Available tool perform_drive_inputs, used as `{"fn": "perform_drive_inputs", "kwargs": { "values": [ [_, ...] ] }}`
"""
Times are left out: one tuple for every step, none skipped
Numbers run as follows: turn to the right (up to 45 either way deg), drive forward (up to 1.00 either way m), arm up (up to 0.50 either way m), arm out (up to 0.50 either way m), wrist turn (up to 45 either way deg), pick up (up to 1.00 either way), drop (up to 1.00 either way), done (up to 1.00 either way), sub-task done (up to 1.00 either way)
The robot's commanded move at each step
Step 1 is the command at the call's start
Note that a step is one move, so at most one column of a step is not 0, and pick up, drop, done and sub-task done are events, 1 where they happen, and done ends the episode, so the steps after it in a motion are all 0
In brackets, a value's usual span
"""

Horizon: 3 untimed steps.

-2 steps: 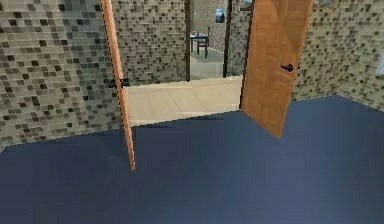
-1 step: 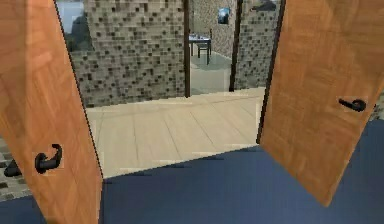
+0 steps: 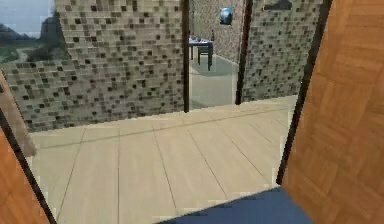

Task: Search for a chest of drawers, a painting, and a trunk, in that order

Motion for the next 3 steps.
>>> {"fn": "perform_drive_inputs", "kwargs": {
  "values": [
    [-24.0,0.00,0.00,0.00,0.0,0.00,0.00,0.00,0.00],
    [0.0,1.00,0.00,0.00,0.0,0.00,0.00,0.00,0.00],
    [0.0,0.35,0.00,0.00,0.0,0.00,0.00,0.00,0.00]
  ]
}}
